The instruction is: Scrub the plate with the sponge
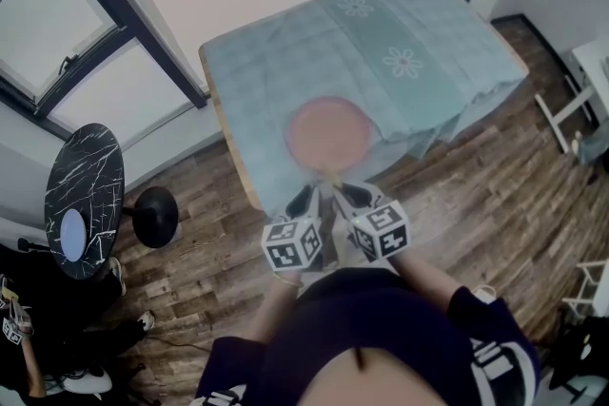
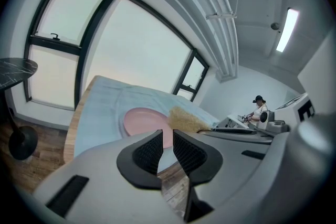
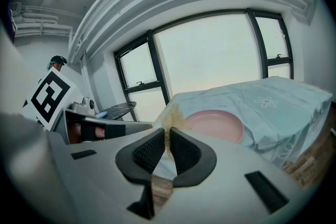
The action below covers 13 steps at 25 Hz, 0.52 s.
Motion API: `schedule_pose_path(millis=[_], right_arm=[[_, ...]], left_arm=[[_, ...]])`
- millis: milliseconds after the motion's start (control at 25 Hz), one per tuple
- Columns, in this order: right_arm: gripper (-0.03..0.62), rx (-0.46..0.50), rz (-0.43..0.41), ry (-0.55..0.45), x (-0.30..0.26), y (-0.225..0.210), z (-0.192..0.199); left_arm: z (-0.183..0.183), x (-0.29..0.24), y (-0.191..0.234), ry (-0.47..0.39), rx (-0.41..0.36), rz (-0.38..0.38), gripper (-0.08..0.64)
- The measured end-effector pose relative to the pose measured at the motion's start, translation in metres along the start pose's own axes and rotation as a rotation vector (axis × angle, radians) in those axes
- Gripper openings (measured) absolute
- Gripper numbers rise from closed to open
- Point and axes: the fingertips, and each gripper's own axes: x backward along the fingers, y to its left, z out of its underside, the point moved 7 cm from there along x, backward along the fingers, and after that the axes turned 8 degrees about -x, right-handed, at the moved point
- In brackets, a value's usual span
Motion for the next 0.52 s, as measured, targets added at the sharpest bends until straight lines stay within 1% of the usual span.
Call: schedule_pose_path(millis=[520], right_arm=[[0.037, 0.008, 0.003, 0.004, 0.0012, -0.0021, -0.0012]], left_arm=[[0.0016, -0.0036, -0.0027, 0.01, 0.012, 0.008, 0.069]])
